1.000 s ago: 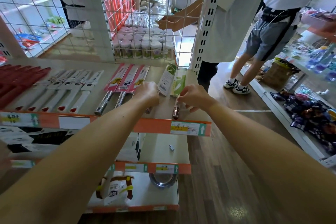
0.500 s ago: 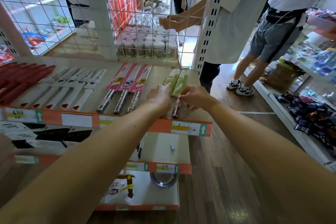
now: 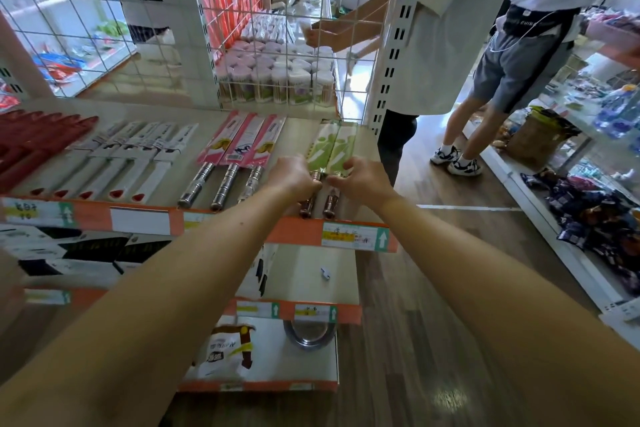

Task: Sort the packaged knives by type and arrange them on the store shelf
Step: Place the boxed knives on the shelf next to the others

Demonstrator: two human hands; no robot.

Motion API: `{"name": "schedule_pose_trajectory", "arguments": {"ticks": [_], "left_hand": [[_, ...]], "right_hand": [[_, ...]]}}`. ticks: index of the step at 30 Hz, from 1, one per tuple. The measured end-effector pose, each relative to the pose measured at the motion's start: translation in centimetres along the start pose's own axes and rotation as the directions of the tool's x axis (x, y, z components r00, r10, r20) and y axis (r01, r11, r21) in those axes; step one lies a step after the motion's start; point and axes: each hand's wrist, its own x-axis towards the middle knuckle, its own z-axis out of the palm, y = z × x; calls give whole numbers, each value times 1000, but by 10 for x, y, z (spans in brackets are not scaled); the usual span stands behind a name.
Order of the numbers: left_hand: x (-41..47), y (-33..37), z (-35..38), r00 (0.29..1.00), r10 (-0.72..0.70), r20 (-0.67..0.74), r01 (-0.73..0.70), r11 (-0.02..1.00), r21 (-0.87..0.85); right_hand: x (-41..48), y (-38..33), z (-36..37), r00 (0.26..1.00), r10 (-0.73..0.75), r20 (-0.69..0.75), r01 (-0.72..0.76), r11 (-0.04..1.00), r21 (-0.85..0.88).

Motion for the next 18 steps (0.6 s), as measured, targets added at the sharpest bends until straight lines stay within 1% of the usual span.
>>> {"name": "schedule_pose_trajectory", "arguments": {"ticks": [4,8,13,18], "left_hand": [[-4,5,4,1000,-2,-20,1,1000,-12],[-6,8,4,1000,-8,-20,8,1000,29],[-10,10,2,1000,-17,-12,18,996,86],[-18,12,1,999,-1,-36,4,996,88]], "right_hand": [[7,0,3,997,55,45,-56,998,24],[6,0,2,997,40,63,-42,999,30],[2,1,4,999,6,42,-8,999,53],[2,3,5,1000,3,14,-3,1000,-9]]}}
